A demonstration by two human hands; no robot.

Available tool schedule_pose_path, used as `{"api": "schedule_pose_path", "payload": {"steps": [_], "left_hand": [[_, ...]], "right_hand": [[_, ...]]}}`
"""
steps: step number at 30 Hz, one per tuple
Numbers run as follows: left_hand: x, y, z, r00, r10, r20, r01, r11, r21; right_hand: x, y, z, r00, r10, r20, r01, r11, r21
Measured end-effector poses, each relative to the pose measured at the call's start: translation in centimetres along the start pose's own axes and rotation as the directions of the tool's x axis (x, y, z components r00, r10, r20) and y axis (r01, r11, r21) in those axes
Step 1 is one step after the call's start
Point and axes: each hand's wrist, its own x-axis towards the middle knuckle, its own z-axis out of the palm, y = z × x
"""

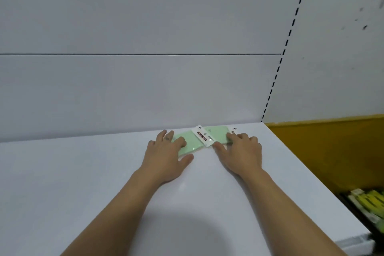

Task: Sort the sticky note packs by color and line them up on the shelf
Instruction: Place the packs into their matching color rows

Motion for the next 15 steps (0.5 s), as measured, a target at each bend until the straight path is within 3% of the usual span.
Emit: {"api": "schedule_pose_path", "payload": {"steps": [8,12,15], "left_hand": [[-0.1,-2.2,-1.3,0.998,-0.063,0.0,0.063,0.998,-0.01],[-0.1,-2.3,-1.1,0.988,-0.151,-0.044,0.153,0.986,0.059],[0.1,-1.8,-0.5,0.963,-0.258,-0.077,0.261,0.965,0.023]], "right_hand": [[-0.6,-1.8,-0.7,1.0,-0.012,0.019,0.012,1.0,0.011],[0.1,-0.9,-1.5,0.983,-0.087,0.164,0.054,0.98,0.193],[0.3,0.3,-2.6,0.96,-0.111,0.256,0.06,0.978,0.198]]}}
